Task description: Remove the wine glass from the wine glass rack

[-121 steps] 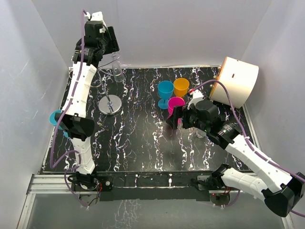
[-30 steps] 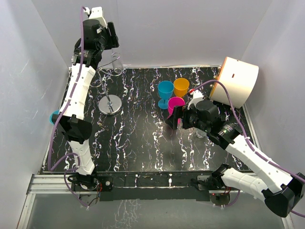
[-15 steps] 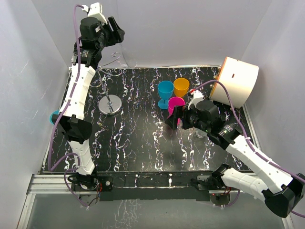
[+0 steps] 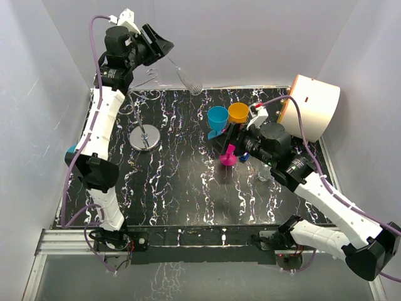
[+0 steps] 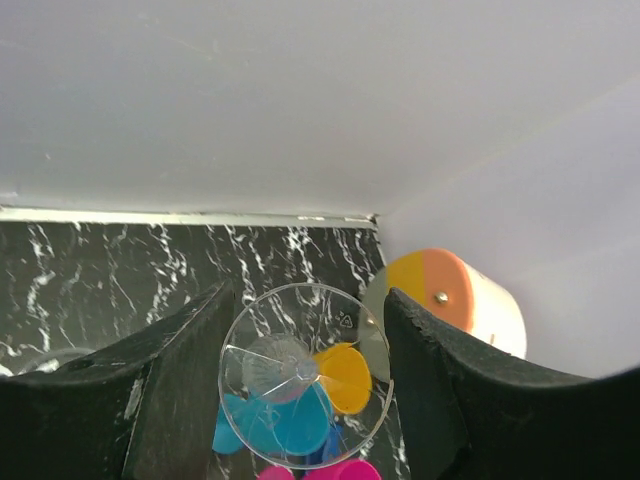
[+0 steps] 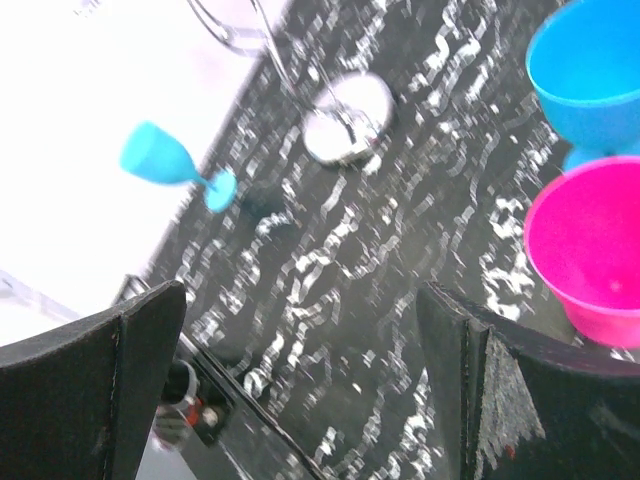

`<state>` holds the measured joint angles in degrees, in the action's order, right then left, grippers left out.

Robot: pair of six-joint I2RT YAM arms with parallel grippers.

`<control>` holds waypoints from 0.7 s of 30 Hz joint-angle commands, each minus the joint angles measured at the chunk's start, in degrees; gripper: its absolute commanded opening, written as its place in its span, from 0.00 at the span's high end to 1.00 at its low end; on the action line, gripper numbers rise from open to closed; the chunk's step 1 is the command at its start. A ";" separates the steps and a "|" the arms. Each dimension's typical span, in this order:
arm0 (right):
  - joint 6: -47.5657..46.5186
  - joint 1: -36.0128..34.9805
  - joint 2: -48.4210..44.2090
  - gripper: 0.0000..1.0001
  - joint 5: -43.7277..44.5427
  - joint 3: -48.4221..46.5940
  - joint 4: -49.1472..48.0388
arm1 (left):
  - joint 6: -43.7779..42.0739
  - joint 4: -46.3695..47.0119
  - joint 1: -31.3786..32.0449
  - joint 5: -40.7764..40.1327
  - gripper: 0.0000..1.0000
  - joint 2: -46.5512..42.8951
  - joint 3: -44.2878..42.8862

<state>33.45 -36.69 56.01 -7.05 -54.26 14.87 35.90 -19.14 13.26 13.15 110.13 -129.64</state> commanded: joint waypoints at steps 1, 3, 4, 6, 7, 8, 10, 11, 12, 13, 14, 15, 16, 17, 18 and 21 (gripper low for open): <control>8.02 0.17 0.44 0.03 2.82 -3.04 -16.85 | 6.74 3.74 -0.22 4.49 0.58 -9.99 3.87; 10.52 0.14 1.67 0.03 3.78 -3.12 -21.11 | 8.66 3.93 -0.33 5.64 0.57 -11.84 5.40; 11.33 0.19 2.40 0.03 4.68 -3.51 -22.28 | 9.52 4.01 -0.41 6.16 0.57 -12.78 6.16; 12.68 0.44 4.00 0.04 6.44 -4.42 -23.58 | 11.37 4.57 -0.42 7.08 0.57 -14.92 8.47; 13.22 0.77 4.62 0.04 6.87 -4.67 -24.54 | 12.33 5.13 -0.49 7.53 0.57 -16.18 10.07; 13.50 1.01 5.07 0.04 7.03 -4.71 -25.68 | 13.27 5.83 -0.58 7.99 0.57 -17.41 11.54; 14.61 2.43 5.86 0.04 6.88 -4.64 -27.56 | 15.06 7.09 -0.60 8.68 0.57 -19.76 14.43; 15.41 3.31 6.04 0.04 6.20 -4.44 -28.66 | 15.80 7.58 -0.63 9.23 0.57 -20.79 15.46; 17.01 4.50 6.16 0.05 4.49 -3.62 -31.00 | 16.61 7.88 -0.68 9.90 0.57 -22.01 16.79; 18.10 5.53 6.26 0.05 2.51 -3.12 -33.80 | 17.37 8.27 -0.70 10.43 0.57 -22.80 17.67; 19.27 6.51 6.37 0.05 0.64 -2.28 -36.27 | 18.08 8.88 -0.70 10.89 0.57 -23.78 18.73; 20.90 7.25 6.69 0.06 -0.70 -1.73 -38.41 | 18.89 9.61 -0.72 11.37 0.57 -24.75 19.87; 21.86 7.89 7.12 0.06 -2.01 -1.33 -40.41 | 19.71 10.43 -0.77 11.71 0.57 -25.79 21.07; 22.75 8.70 7.57 0.07 -3.59 -1.09 -42.19 | 20.45 11.25 -0.77 11.91 0.58 -26.79 22.37; 23.74 9.33 8.21 0.08 -5.17 -0.98 -43.80 | 21.17 12.03 -0.79 12.14 0.57 -27.79 23.60; 25.50 9.96 9.47 0.10 -10.41 -0.95 -49.11 | 23.39 14.20 -0.85 13.36 0.58 -30.31 27.37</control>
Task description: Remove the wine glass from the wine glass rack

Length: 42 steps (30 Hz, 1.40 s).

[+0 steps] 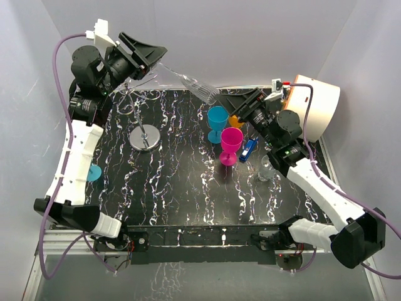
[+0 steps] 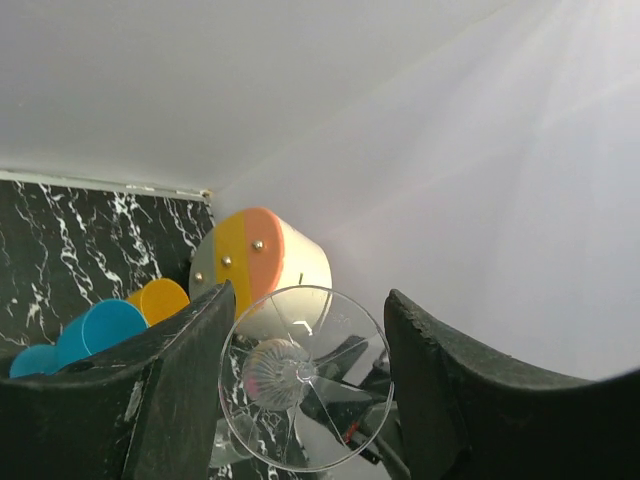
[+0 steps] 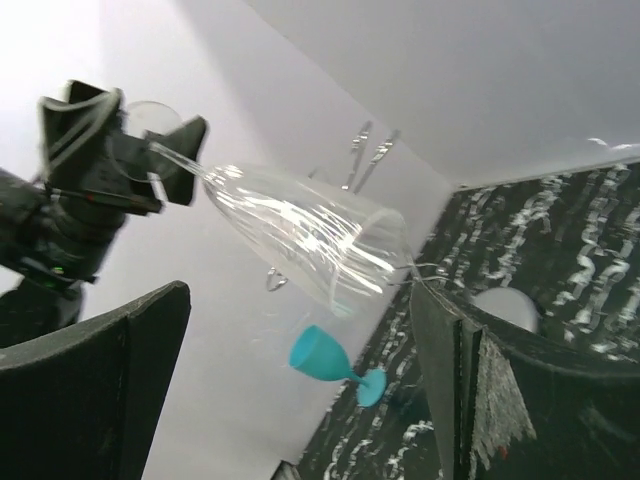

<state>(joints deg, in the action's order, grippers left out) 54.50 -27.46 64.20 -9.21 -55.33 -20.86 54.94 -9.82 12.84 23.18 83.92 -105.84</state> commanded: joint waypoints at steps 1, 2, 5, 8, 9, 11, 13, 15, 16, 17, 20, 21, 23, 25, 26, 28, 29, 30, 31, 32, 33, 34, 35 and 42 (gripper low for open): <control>5.00 0.73 1.86 0.11 -9.94 0.06 -15.44 | 5.05 5.74 -0.41 3.62 0.58 -4.92 4.91; 5.72 0.74 2.34 0.13 -11.50 0.05 -17.73 | 6.09 6.69 -0.40 3.95 0.58 -5.21 6.23; 8.76 0.76 3.37 0.21 -14.59 0.52 -23.96 | 6.09 9.71 -0.37 4.79 0.58 -7.74 9.99; 12.95 0.71 4.01 0.29 -16.69 1.56 -28.49 | 6.09 11.80 -0.36 5.39 0.58 -9.29 12.85; 14.52 0.72 3.99 0.34 -16.85 2.15 -29.78 | 6.09 12.48 -0.38 5.65 0.58 -9.75 13.80; 17.57 0.66 3.87 0.44 -17.12 3.61 -32.33 | 6.09 13.44 -0.37 5.89 0.58 -10.67 15.75; 20.39 0.66 3.65 0.54 -17.41 5.07 -35.04 | 6.09 14.64 -0.41 5.91 0.58 -12.12 17.87; 22.29 0.68 3.40 0.60 -17.23 5.92 -35.81 | 6.09 16.22 -0.43 5.91 0.58 -13.65 20.34; 22.91 0.66 3.17 0.66 -17.04 6.22 -35.57 | 12.55 17.16 -0.37 5.90 0.58 -14.51 21.60; 23.25 0.60 2.89 0.74 -16.68 6.42 -34.74 | 13.74 17.93 -0.41 5.96 0.57 -15.18 22.78; 23.22 0.59 1.85 0.93 -15.54 6.68 -31.71 | 15.00 19.22 -0.42 6.56 0.56 -16.64 25.26; 23.12 0.60 1.41 0.96 -15.09 6.79 -31.03 | 15.59 19.61 -0.39 7.03 0.54 -17.12 25.92; 23.11 0.57 0.82 1.00 -14.70 7.05 -29.56 | 16.24 20.34 -0.42 8.13 0.49 -17.96 27.53; 23.02 0.59 0.24 1.00 -14.77 7.65 -28.88 | 16.59 20.84 -0.43 9.20 0.38 -18.83 29.58; 23.02 0.57 -0.27 1.00 -14.69 8.09 -28.66 | 16.41 20.58 -0.37 9.55 0.28 -19.36 30.22; 22.22 0.58 -1.62 1.00 -14.60 9.28 -27.38 | 14.99 18.99 -0.37 10.02 0.04 -20.72 31.28; 21.37 0.57 -2.61 1.00 -14.70 9.70 -25.93 | 13.91 17.95 -0.37 10.17 0.02 -21.31 31.50; 20.32 0.63 -3.79 1.00 -14.85 10.12 -23.52 | 12.48 16.68 -0.37 10.41 0.01 -21.83 31.59; 18.73 0.65 -5.19 1.00 -14.88 10.49 -20.51 | 10.82 15.09 -0.38 10.66 0.01 -22.31 31.49; 16.53 0.66 -6.79 1.00 -14.75 10.72 -16.98 | 9.14 13.08 -0.36 10.80 0.01 -22.75 31.30; 13.64 0.66 -8.56 1.00 -14.48 10.93 -12.87 | 7.18 10.93 -0.37 10.64 0.01 -23.23 31.05; 11.66 0.67 -10.15 1.00 -14.01 11.05 -8.84 | 5.21 8.62 -0.36 10.12 0.01 -23.99 30.85; 9.31 0.66 -12.01 1.00 -13.38 11.18 -4.37 | 2.82 6.20 -0.36 9.15 0.01 -24.73 30.54; -7.43 0.66 -24.09 1.00 -5.82 9.47 27.82 | -12.23 -11.25 -0.43 -2.84 0.01 -29.85 26.41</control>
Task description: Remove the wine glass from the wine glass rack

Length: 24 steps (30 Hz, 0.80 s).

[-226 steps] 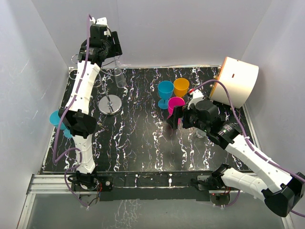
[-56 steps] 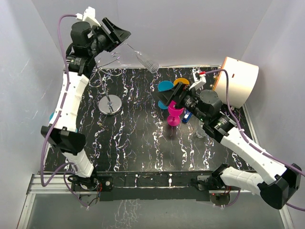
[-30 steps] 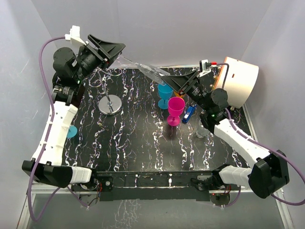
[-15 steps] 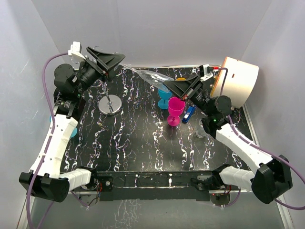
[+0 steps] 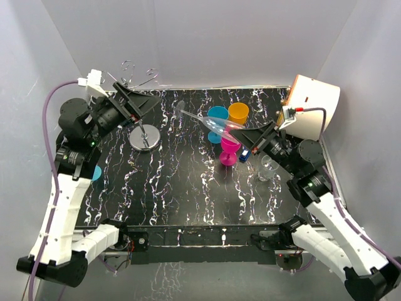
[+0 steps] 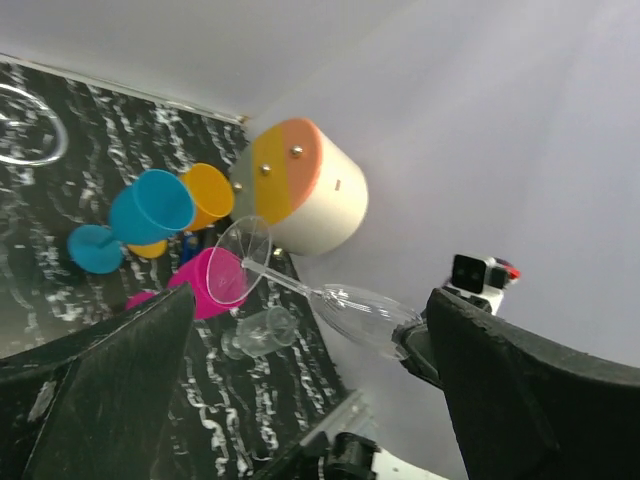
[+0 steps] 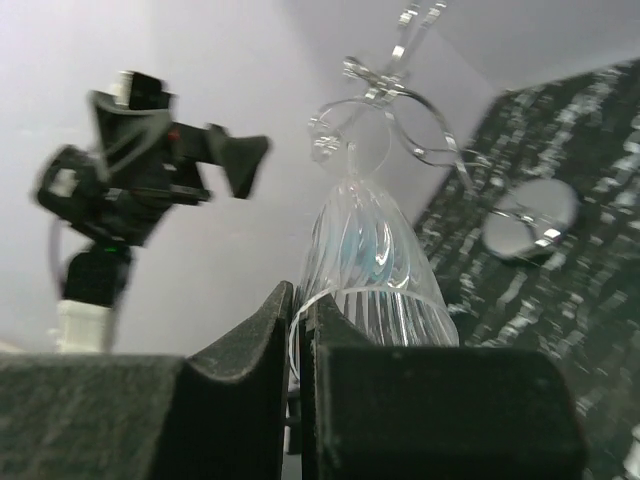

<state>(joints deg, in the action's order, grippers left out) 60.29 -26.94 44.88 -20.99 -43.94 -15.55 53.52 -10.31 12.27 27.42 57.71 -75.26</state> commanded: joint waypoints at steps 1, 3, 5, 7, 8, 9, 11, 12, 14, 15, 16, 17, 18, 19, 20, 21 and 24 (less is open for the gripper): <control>-16.29 0.13 -5.89 1.00 7.58 -2.98 29.00 | -12.67 -13.14 0.13 -9.68 0.01 -4.32 -4.67; -22.02 0.18 -7.31 1.00 10.08 -5.84 38.72 | -15.18 -16.02 0.11 -14.73 0.01 -5.81 -4.77; -28.92 0.14 -7.51 1.00 10.30 -9.04 46.65 | -16.53 -16.38 0.18 -18.27 0.01 -7.58 -4.07; -35.11 0.18 -6.49 1.00 7.67 -12.12 53.65 | -17.26 -15.88 0.19 -20.08 0.01 -9.14 -3.43; -37.37 0.14 -5.57 1.00 5.88 -13.47 56.78 | -17.38 -15.62 0.21 -20.68 0.01 -9.71 -3.18; -39.65 0.13 -4.38 1.00 4.00 -14.66 59.83 | -17.31 -15.36 0.16 -21.20 0.01 -10.11 -3.00; -43.29 0.14 -2.06 1.00 -2.03 -16.29 64.13 | -17.15 -14.54 0.21 -21.69 0.01 -10.86 -2.35; -44.41 0.13 -0.86 1.00 -4.91 -16.56 65.67 | -16.98 -14.08 0.21 -21.77 0.01 -11.06 -1.96; -46.02 0.13 1.54 1.00 -8.43 -16.44 68.33 | -16.85 -13.66 0.13 -21.72 0.01 -11.22 -1.34; -46.51 0.13 2.88 1.00 -8.82 -16.50 69.84 | -16.82 -13.67 0.20 -21.77 0.01 -11.14 -1.29; -46.85 0.13 4.91 1.00 -8.13 -16.71 71.53 | -16.74 -13.87 0.15 -21.79 0.01 -11.06 -1.21; -46.97 0.18 6.56 1.00 -6.22 -17.15 73.14 | -16.70 -14.01 0.20 -21.73 0.01 -11.04 -1.02; -46.89 0.15 8.09 1.00 -2.92 -18.14 74.78 | -16.69 -14.10 0.14 -21.71 0.01 -11.11 -0.84; -46.36 0.13 9.47 1.00 1.12 -19.35 76.46 | -16.57 -14.17 0.13 -21.70 0.01 -11.21 -0.68; -45.40 0.18 10.95 1.00 5.72 -21.09 78.39 | -16.53 -14.28 0.20 -21.69 0.01 -11.37 -0.41; -44.48 0.15 12.22 1.00 9.46 -23.18 79.60 | -16.42 -14.43 0.16 -21.67 0.01 -11.50 -0.19; -41.99 0.13 15.99 1.00 17.64 -28.99 82.87 | -16.15 -14.65 0.14 -21.62 0.01 -11.79 0.15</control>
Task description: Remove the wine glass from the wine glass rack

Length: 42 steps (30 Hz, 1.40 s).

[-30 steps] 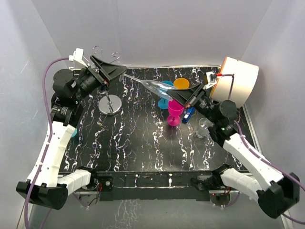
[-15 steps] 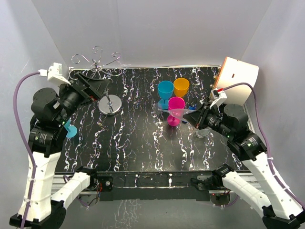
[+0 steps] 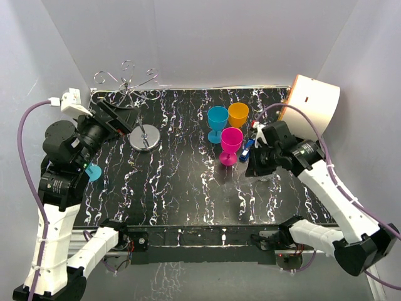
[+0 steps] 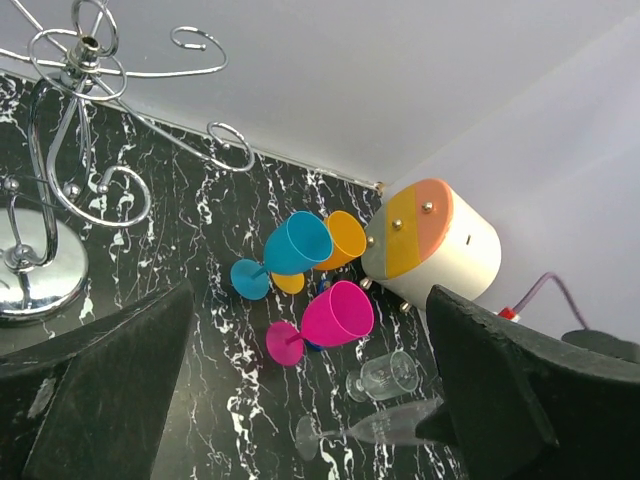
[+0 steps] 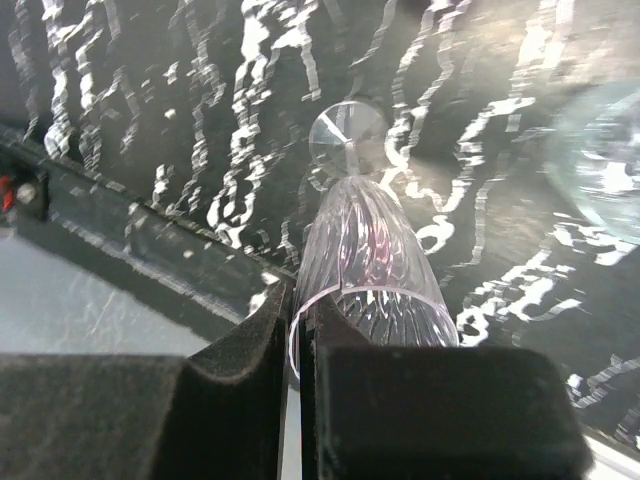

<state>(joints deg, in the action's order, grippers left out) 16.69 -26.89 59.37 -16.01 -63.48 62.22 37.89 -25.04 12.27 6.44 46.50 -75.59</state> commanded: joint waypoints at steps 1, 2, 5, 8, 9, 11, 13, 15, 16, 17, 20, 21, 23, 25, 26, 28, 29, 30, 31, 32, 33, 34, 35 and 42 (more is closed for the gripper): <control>2.11 0.09 2.84 1.00 14.44 -11.01 5.98 | -0.45 0.16 0.14 -0.56 0.01 -0.58 0.53; 2.42 0.11 3.98 1.00 15.62 -12.14 6.74 | -0.33 0.23 0.20 -0.41 0.01 -0.45 0.49; 2.47 0.15 8.80 1.00 18.66 -14.53 8.01 | -0.19 0.25 0.14 0.62 0.01 0.07 0.26; 2.12 0.09 11.36 1.00 19.10 -16.74 8.66 | -0.18 -0.21 0.19 0.89 0.01 0.00 0.31; 1.97 0.09 11.76 1.00 19.92 -17.36 8.52 | -0.26 -0.41 0.21 0.87 0.01 -0.06 0.40; 1.50 0.10 12.79 1.00 21.33 -17.68 7.86 | -0.32 -0.69 0.17 0.71 0.01 -0.16 0.64; 1.13 0.04 13.77 1.00 21.45 -17.66 7.10 | -0.35 -0.72 0.17 0.68 0.01 -0.28 1.00; 0.88 0.00 14.46 1.00 20.43 -16.91 5.66 | -0.36 -0.78 0.13 0.85 0.01 -0.29 1.08; 0.78 0.08 14.71 1.00 19.90 -16.49 5.07 | -0.37 -0.80 0.18 0.86 0.01 -0.20 1.06; 0.80 -0.03 15.06 1.00 19.73 -16.08 4.73 | -0.39 -0.85 0.15 0.86 0.01 -0.23 1.02; 0.50 -0.35 16.04 1.00 19.50 -15.90 4.50 | -0.79 -1.18 0.14 0.73 0.01 -0.05 0.72; 0.29 -0.48 16.28 1.00 19.32 -15.93 4.43 | -0.95 -1.30 0.17 0.70 0.01 0.06 0.63; 0.11 -0.61 16.38 0.94 19.27 -15.99 4.41 | -1.12 -1.33 0.21 0.68 0.01 0.09 0.62; -0.18 -0.64 16.47 0.87 19.26 -16.05 4.48 | -1.14 -1.28 0.12 0.67 0.01 0.19 0.70; -0.31 -0.67 16.47 0.84 19.26 -16.20 4.51 | -1.08 -1.25 0.19 0.68 0.01 0.20 0.75; -0.59 -0.70 16.48 0.75 19.21 -16.47 4.49 | -1.07 -1.07 0.19 0.76 0.01 0.34 0.88; -0.71 -0.69 16.48 0.71 19.06 -17.06 4.50 | -1.07 -1.07 0.19 0.77 0.01 0.42 0.88; -0.86 -0.70 16.43 0.66 19.02 -17.71 4.49 | -1.19 -1.07 0.13 0.77 0.01 0.50 0.82; -1.05 -0.70 16.29 0.61 18.93 -18.54 4.49 | -1.21 -1.07 0.18 0.77 0.01 0.61 0.68; -1.23 -0.70 16.04 0.56 18.95 -19.48 4.47 | -1.32 -1.07 0.18 0.77 0.01 0.81 0.52; -1.56 -0.70 15.63 0.50 18.94 -20.56 4.29 | -1.45 -1.14 0.18 0.77 0.01 0.94 0.31; -1.80 -0.64 15.22 0.45 18.83 -21.73 4.13 | -1.47 -1.22 0.13 0.70 0.01 1.09 0.01; -2.29 -0.65 14.60 0.40 18.45 -22.92 3.76 | -1.55 -1.31 0.20 0.62 0.01 1.22 -0.33; -3.48 -0.70 4.34 0.03 15.89 -24.27 -7.72 | -3.63 -2.85 0.18 -1.72 0.01 2.13 -3.83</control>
<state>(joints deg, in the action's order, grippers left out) 14.55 -27.38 71.40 1.26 -85.30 64.20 36.56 -27.31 12.27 6.37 48.62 -75.59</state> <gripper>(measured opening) 0.894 0.985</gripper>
